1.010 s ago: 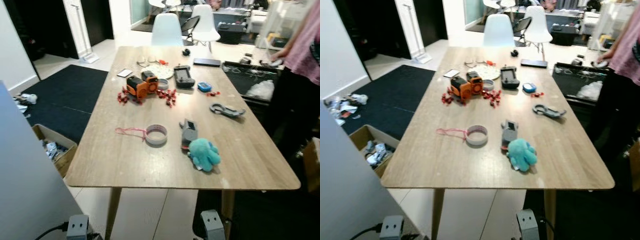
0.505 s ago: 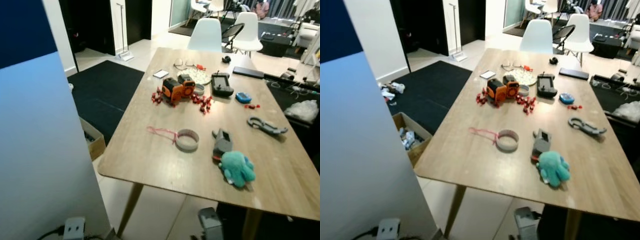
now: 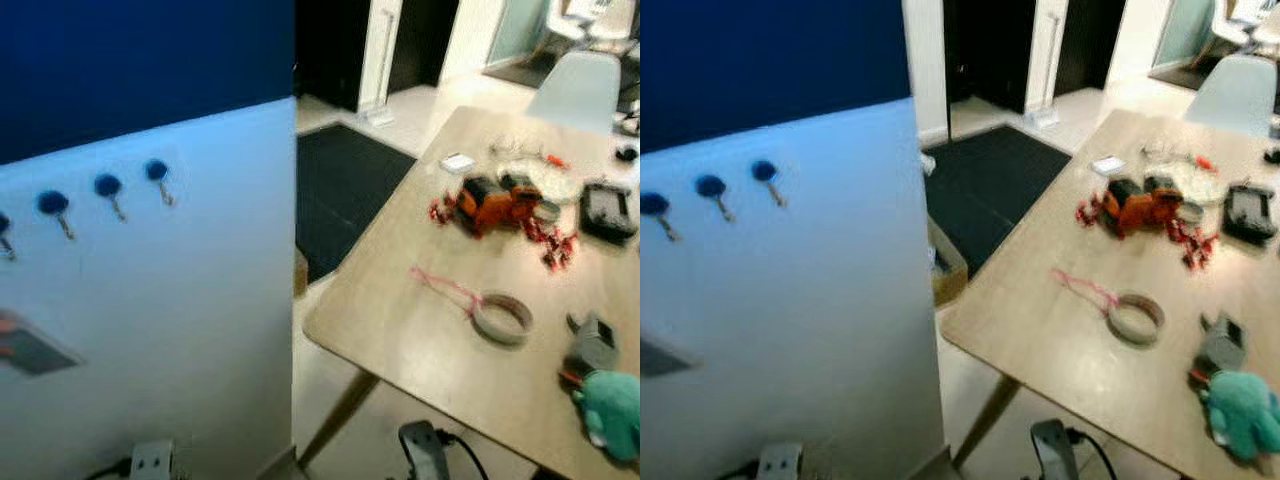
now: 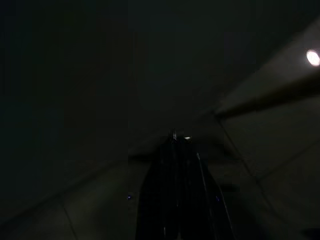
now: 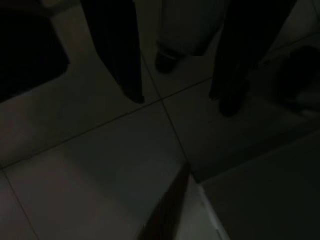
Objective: Hang keys on a hook
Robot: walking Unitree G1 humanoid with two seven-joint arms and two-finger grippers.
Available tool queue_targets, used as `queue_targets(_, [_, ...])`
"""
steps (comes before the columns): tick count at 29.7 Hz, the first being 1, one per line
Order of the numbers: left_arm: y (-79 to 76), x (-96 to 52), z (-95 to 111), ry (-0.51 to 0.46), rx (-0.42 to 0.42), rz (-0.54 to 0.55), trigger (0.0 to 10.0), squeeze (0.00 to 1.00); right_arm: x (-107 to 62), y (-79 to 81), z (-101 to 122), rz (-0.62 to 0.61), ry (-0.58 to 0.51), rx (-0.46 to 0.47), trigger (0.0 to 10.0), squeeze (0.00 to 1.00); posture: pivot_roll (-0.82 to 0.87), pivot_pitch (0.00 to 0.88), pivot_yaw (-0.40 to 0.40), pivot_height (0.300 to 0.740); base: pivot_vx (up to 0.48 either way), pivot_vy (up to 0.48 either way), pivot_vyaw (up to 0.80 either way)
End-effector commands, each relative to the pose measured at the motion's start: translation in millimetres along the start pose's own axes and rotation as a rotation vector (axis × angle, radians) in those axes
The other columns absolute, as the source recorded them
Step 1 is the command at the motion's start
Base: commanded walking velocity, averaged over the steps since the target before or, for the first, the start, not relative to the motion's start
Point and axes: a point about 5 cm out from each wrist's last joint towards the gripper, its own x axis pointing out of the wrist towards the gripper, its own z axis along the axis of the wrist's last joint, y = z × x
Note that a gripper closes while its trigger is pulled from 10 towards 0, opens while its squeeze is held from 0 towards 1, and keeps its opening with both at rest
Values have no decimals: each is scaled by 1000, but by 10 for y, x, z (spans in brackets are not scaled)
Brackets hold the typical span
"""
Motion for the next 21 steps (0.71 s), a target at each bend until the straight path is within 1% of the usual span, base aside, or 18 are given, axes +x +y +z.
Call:
queue_targets(1, [8,-12,-21,9,12,-3,10000,0,-18,-12,-50,-2,15,-4,10000,0,85,26,-37,740,0,0,800])
queue_targets(21, [-10,-23,-46,19,31,-28,10000,0,-16,6,-57,0,17,-5,10000,0,87,28,-33,740,0,0,800])
